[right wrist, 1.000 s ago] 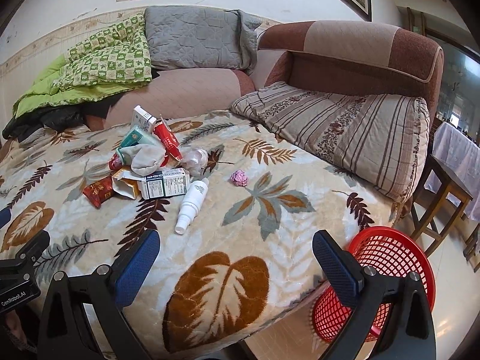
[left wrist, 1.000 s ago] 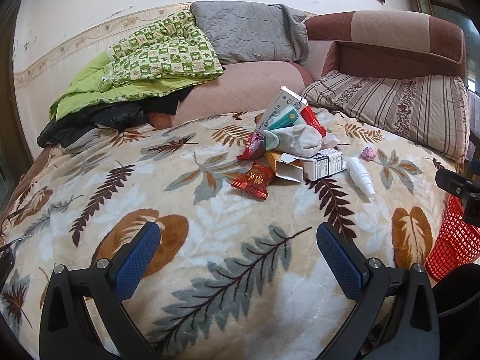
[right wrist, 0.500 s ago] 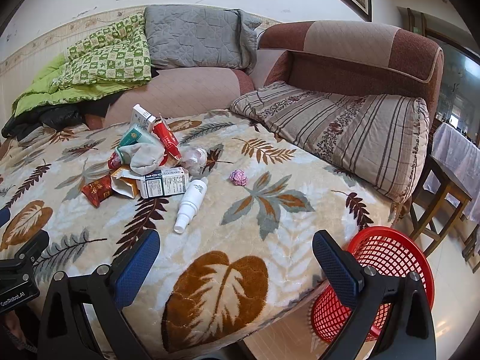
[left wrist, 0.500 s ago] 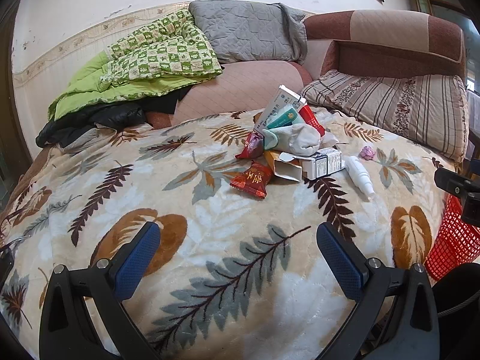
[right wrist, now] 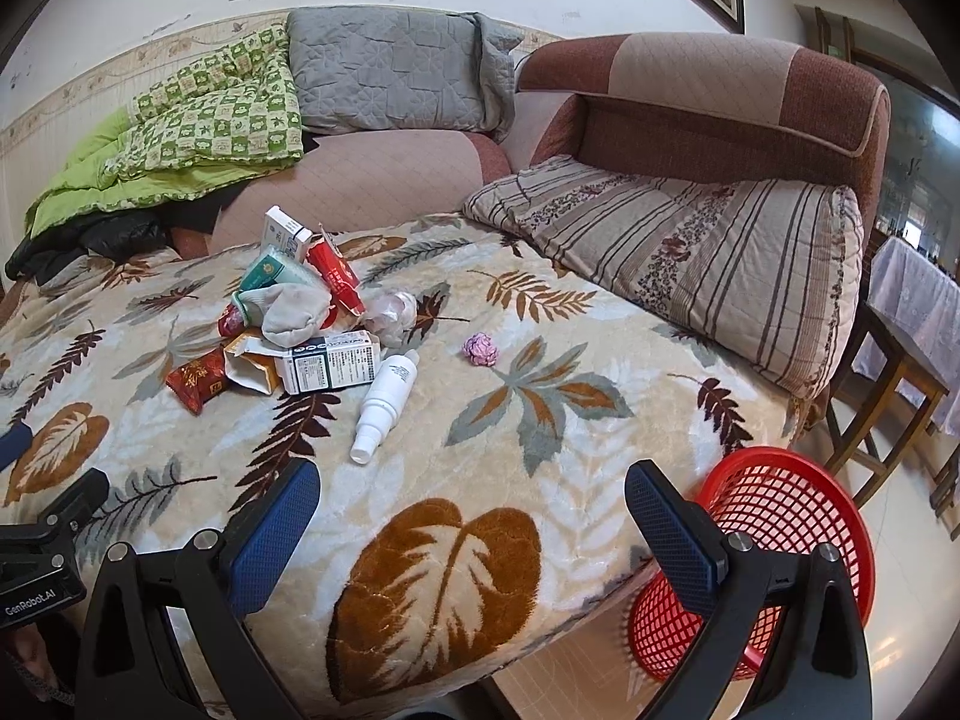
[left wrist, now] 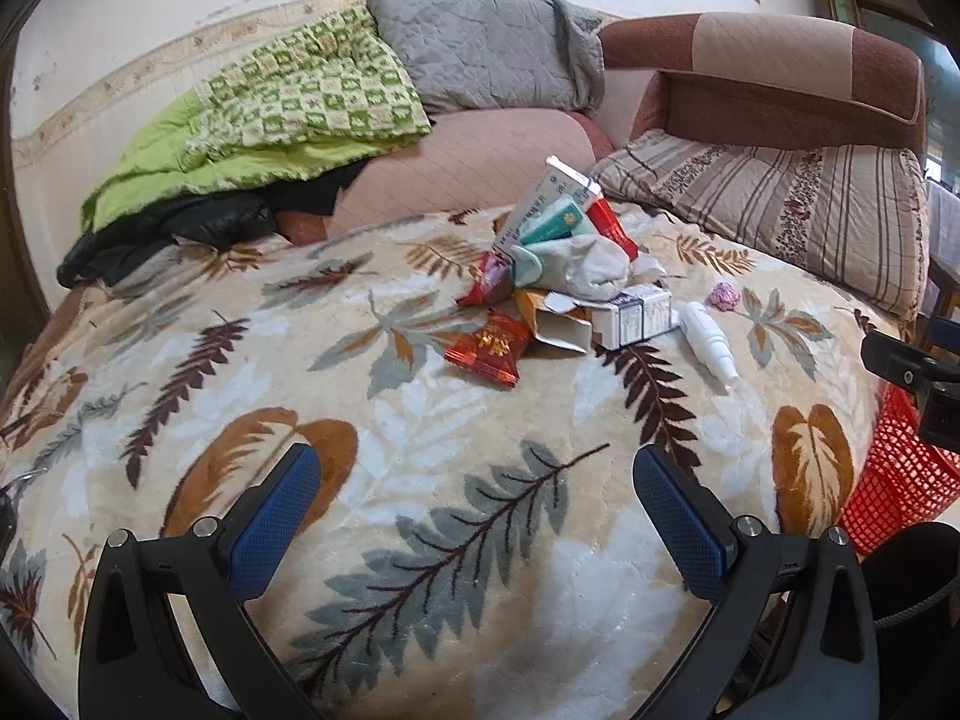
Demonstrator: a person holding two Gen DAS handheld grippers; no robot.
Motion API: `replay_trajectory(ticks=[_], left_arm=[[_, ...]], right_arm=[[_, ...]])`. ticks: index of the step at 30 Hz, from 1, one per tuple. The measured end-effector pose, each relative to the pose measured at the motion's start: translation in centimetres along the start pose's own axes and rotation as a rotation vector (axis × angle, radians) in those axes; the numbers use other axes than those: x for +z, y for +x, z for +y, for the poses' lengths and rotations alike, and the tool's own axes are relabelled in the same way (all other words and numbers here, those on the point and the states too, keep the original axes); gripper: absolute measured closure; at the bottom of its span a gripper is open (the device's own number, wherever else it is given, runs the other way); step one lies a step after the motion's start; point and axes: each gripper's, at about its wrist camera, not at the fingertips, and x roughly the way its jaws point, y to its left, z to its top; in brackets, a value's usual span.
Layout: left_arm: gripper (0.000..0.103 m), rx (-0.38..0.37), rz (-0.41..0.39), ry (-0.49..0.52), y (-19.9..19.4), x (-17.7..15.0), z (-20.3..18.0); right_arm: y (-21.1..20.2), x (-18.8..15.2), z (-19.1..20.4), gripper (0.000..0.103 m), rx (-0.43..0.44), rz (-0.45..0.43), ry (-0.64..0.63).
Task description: Collect trash
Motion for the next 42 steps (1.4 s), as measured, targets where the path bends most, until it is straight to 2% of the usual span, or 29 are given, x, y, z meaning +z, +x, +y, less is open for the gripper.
replay_trajectory(ticks=[4,8,11,13,14,16,20,22,25,31,35,36,38,40,42], left_arm=[[0.000,-0.048,0.051,-0.031,0.6,0.5,0.4],[0.001,-0.072,0.074,-0.051,1.3,1.9,1.0],[0.009,-0.090,0.104,-0.052,2.9,3.6,1.3],[0.012,-0.099,0.134,-0.058,4.4,4.7,1.8],[0.015,-0.098,0.149,-0.062,5.3,5.2,2.1],[0.029,-0.110,0.192,-0.071,7.3,6.1,2.3],[0.034,-0.127,0.261,-0.082,11.3,7.1,1.9],[0.049,-0.125,0.280,-0.078,12.8,7.3,1.5],[0.060,-0.110,0.314,-0.055,15.1,7.5,0.8],[0.063,-0.091,0.315,-0.074,16.7,7.4,1.4],[0.064,-0.109,0.302,-0.087,16.9,7.3,2.1],[0.063,-0.110,0.305,-0.093,17.1,7.3,2.2],[0.060,-0.111,0.310,-0.116,17.7,7.2,2.7],[0.056,-0.113,0.307,-0.126,18.1,7.1,2.9],[0.056,-0.119,0.301,-0.127,18.2,7.1,2.9]], right_arm=[[0.6,0.1,-0.3,0.005,0.039,0.027,0.026],[1.3,0.1,-0.6,0.018,0.081,0.059,0.051],[1.9,0.0,-0.7,0.026,0.114,0.085,0.071],[2.0,-0.1,-0.9,0.027,0.123,0.094,0.085],[2.1,-0.1,-1.1,0.028,0.126,0.095,0.090],[2.1,-0.2,-1.2,0.028,0.135,0.095,0.098],[2.4,-0.1,-1.0,0.029,0.148,0.113,0.098],[2.7,0.2,-1.0,0.029,0.180,0.125,0.113],[4.1,1.1,-0.7,0.029,0.230,0.157,0.148],[9.2,4.0,1.5,0.032,0.270,0.244,0.159],[13.5,5.1,2.4,0.043,0.256,0.332,0.205],[14.3,5.1,2.5,0.050,0.248,0.350,0.217],[15.4,5.1,2.8,0.055,0.212,0.374,0.216],[16.3,4.8,2.7,0.066,0.207,0.398,0.232],[16.7,4.2,2.8,0.068,0.214,0.419,0.241]])
